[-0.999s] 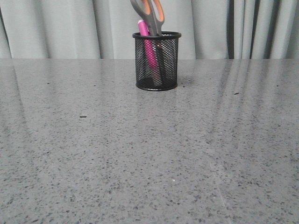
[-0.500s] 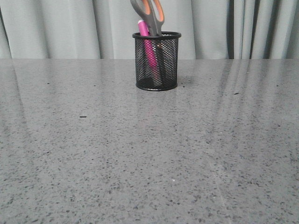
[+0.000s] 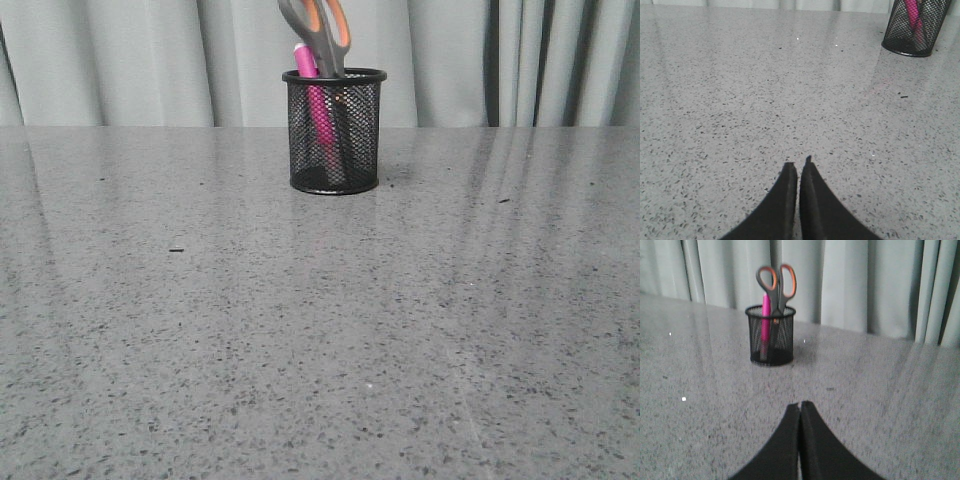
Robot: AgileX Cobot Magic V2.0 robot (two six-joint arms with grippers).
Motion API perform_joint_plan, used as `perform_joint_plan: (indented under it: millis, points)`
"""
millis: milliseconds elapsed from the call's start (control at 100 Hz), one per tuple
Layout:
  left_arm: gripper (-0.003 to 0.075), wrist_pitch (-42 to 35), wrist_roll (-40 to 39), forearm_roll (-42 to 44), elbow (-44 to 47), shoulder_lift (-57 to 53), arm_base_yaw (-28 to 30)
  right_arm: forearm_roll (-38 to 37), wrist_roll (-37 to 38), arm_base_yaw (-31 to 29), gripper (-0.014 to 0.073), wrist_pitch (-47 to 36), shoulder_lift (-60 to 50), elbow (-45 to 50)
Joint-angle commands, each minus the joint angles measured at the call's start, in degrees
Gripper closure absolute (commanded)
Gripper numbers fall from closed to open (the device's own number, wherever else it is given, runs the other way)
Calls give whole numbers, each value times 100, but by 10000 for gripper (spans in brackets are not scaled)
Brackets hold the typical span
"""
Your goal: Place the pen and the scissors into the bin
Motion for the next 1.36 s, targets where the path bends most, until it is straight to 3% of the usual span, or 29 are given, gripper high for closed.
perform_joint_plan:
  millis: [0,160,440,1349]
  points:
    - [740,-379,0,-73,137,-166,20,215,16,-189,661,-312,66,189]
    - [740,-379,0,-73,137,-166,20,702,16,-728,661,-855,66,923]
    - [740,-379,0,-73,137,-166,20,991,3,-1541,661,414,-107,898]
    - [740,-379,0,-73,137,-166,20,881,-268,-1575,661,358,-363,898]
